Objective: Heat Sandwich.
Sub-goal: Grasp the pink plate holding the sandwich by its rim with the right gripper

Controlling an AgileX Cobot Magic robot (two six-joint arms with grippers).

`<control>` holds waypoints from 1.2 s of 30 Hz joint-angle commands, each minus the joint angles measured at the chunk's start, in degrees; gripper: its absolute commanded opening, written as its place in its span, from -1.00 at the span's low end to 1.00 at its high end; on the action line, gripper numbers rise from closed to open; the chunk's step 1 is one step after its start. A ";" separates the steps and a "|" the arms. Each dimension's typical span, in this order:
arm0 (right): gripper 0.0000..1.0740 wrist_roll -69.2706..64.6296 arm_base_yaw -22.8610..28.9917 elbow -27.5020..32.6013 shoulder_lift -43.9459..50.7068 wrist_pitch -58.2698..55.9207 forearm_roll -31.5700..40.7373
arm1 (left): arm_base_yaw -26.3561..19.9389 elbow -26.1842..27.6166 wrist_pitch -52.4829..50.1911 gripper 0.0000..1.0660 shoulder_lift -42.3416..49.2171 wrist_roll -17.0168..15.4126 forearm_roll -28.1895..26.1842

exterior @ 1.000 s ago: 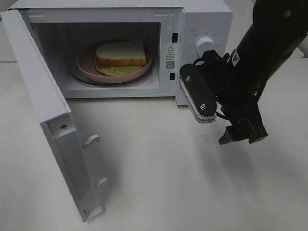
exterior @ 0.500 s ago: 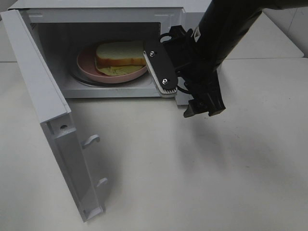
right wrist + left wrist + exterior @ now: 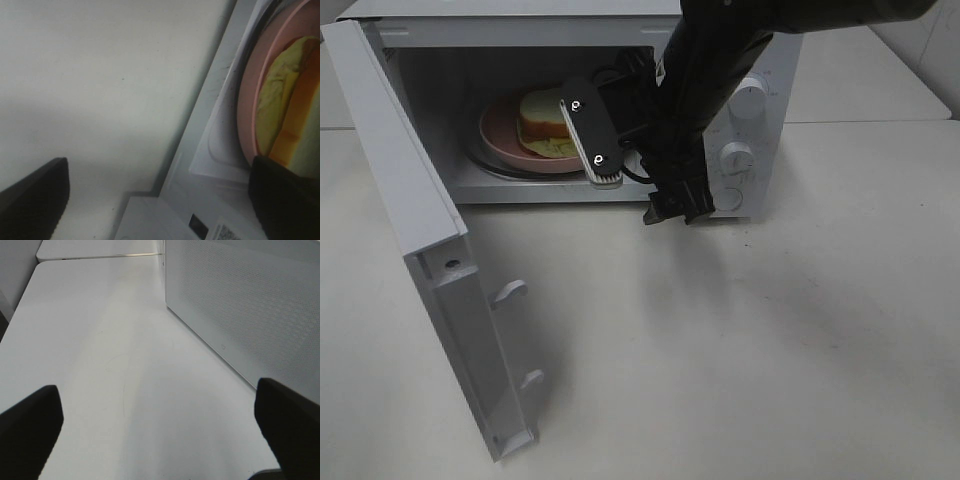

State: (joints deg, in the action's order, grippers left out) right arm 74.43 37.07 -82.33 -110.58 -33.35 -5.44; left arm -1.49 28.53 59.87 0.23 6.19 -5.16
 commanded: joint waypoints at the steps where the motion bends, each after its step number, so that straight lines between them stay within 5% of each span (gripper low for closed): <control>1: 0.71 -0.46 0.23 -1.66 -1.72 1.43 0.06 | -0.11 -0.11 -0.92 0.87 1.55 -0.17 -0.29; 36: 0.61 -3.50 -1.09 -31.63 -28.42 -1.03 1.60 | -0.11 -0.11 -0.92 0.87 1.55 -0.17 -0.23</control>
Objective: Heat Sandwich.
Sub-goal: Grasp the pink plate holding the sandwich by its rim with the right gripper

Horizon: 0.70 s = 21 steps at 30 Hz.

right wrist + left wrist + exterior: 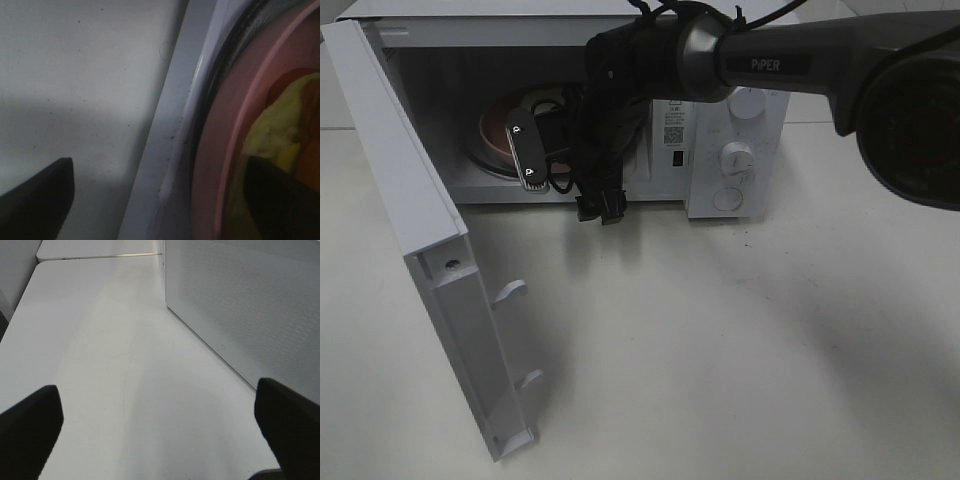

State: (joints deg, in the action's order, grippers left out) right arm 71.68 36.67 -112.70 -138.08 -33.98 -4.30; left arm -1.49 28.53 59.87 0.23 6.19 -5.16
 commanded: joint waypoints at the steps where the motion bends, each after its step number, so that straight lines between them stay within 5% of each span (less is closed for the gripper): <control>1: 0.60 -0.92 -0.69 -1.32 -1.20 -0.40 0.46 | -0.11 -0.11 -0.92 0.87 1.55 -0.17 -0.23; 7: 0.56 -1.43 -1.26 -1.32 -1.43 -0.97 0.46 | -0.11 -0.11 -0.92 0.87 1.55 -0.17 -0.23; 11: 0.33 -2.58 -1.38 -1.32 -1.43 -1.38 0.46 | -0.11 -0.11 -0.92 0.87 1.55 -0.17 -0.23; 14: -0.20 -3.15 -1.38 -1.32 -1.43 -1.38 0.40 | -0.11 -0.11 -0.92 0.87 1.55 -0.17 -0.23; 15: -0.64 -3.95 -1.38 -1.32 -1.43 -1.89 0.40 | -0.11 -0.11 -0.92 0.87 1.55 -0.17 -0.23; 16: -0.64 -3.95 -1.38 -1.32 -1.43 -1.89 0.40 | -0.11 -0.11 -0.92 0.87 1.55 -0.17 -0.23; 18: -1.00 -5.21 -1.38 -1.32 -1.43 -2.86 0.34 | -0.11 -0.11 -0.92 0.87 1.55 -0.17 -0.23; 21: -1.00 -5.44 -1.38 -1.32 -1.43 -3.95 0.34 | -0.11 -0.11 -0.92 0.87 1.55 -0.17 -0.23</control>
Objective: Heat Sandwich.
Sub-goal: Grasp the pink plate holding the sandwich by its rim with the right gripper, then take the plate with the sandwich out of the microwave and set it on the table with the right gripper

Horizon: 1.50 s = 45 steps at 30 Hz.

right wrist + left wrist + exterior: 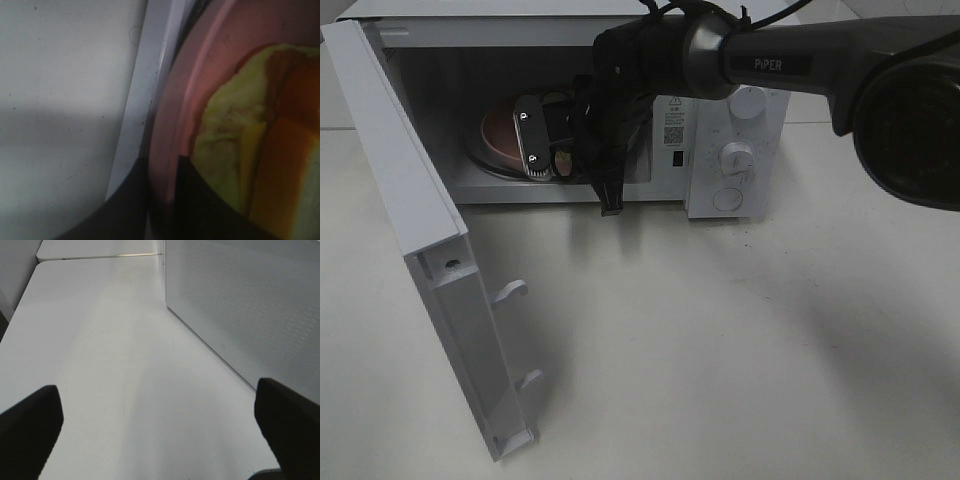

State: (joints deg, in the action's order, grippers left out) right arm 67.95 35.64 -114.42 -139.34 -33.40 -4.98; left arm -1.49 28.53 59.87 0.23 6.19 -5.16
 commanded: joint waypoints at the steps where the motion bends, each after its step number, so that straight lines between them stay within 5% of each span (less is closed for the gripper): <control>1: -0.99 -1.72 -0.34 0.40 -0.17 -4.87 1.09 | -0.11 -0.11 -0.92 0.87 1.55 -0.17 -0.23; 18: -0.99 4.98 -0.23 3.44 3.84 -6.30 2.86 | -0.11 -0.11 -0.92 0.87 1.55 -0.17 -0.23; 25: -0.99 12.95 -0.23 12.66 8.77 -2.64 3.78 | -0.11 -0.11 -0.92 0.87 1.55 -0.17 -0.23; 45: -0.99 22.46 -0.17 26.53 18.85 7.91 4.13 | -0.11 -0.11 -0.92 0.87 1.55 -0.17 -0.23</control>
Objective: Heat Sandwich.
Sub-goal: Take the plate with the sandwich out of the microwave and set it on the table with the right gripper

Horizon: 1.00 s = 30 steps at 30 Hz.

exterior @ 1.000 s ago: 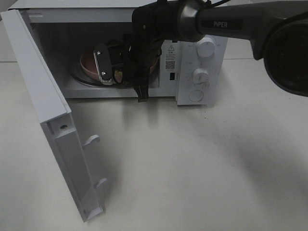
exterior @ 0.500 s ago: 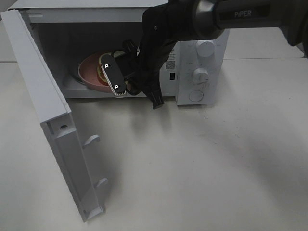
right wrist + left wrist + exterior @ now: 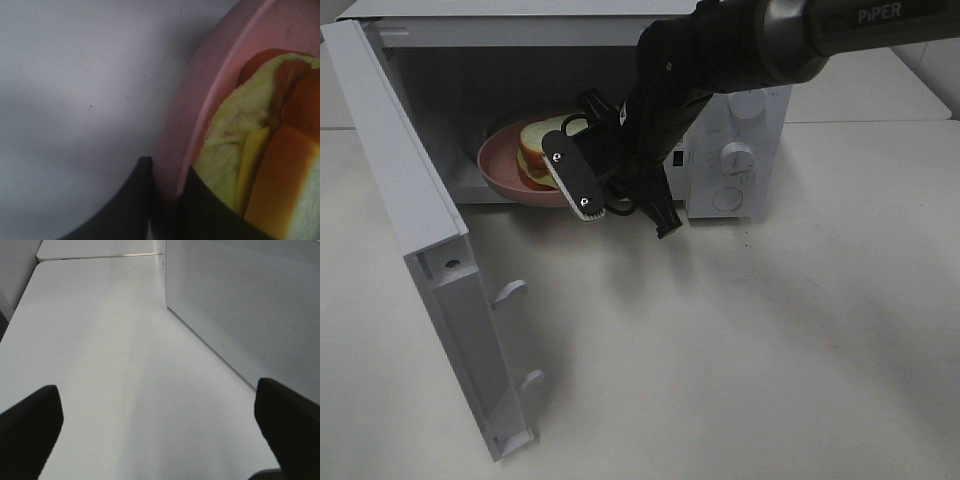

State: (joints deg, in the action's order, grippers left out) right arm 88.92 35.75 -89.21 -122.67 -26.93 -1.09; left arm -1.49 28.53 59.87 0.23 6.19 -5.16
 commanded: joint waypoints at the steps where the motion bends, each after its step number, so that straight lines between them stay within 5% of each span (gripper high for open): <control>1: -0.99 2.64 -0.29 2.58 3.09 1.38 0.29 | -0.11 -0.11 -0.92 0.87 1.55 -0.17 -0.23; 30: -0.99 14.38 1.09 25.50 21.31 8.48 3.27 | -0.11 -0.11 -0.92 0.87 1.55 -0.17 -0.23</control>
State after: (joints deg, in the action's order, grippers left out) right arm 102.85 36.55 -63.71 -102.44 -20.51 1.78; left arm -1.49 28.53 59.87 0.23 6.19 -5.16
